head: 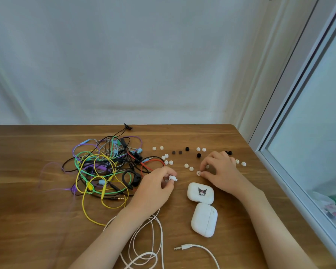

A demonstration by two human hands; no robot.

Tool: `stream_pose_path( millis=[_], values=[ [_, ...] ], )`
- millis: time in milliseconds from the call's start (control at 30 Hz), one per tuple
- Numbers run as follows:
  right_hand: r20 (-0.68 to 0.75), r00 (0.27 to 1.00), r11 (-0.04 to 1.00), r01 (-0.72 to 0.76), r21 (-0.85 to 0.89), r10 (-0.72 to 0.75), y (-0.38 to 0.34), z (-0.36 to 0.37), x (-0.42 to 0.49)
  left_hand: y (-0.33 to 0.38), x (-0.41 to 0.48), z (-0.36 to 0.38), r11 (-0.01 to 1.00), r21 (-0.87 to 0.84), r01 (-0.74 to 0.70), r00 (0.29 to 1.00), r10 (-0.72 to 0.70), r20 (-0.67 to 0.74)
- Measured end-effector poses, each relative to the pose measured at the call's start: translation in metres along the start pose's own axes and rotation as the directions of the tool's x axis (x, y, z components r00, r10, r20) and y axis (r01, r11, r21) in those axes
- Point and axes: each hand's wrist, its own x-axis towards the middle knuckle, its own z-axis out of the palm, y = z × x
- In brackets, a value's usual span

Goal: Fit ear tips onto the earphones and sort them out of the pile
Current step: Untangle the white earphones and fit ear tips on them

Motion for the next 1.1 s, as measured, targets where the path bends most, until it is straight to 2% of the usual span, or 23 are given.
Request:
stream_pose_path(
  millis=[233,500,633,800,1000,1100],
  values=[
    [-0.152,0.987,0.998,-0.057,-0.031,0.052,0.007,0.001,0.002,-0.001,0.0,0.0,1.0,-0.001,-0.012,1.0,0.012,0.004],
    [-0.009,0.999,0.999,0.047,0.022,-0.047,-0.006,0.005,-0.001,-0.001,0.001,0.0,1.0,-0.025,-0.004,1.0,0.003,-0.014],
    [-0.118,0.993,1.0,0.009,0.017,-0.007,-0.004,0.001,-0.001,-0.001,0.001,0.0,0.999,-0.032,0.004,1.0,-0.004,-0.016],
    [-0.045,0.999,1.0,0.001,0.008,0.0,-0.002,-0.003,-0.003,-0.002,0.0,0.001,0.999,-0.05,0.001,1.0,-0.002,-0.031],
    [-0.176,0.984,1.0,-0.009,-0.017,0.006,0.005,-0.003,-0.004,-0.002,-0.002,0.002,0.993,-0.12,0.01,0.998,-0.017,-0.053],
    [-0.156,0.988,1.0,0.013,-0.026,-0.017,0.003,-0.002,-0.004,-0.001,-0.002,0.002,0.982,-0.178,0.061,0.996,-0.071,-0.05]
  ],
)
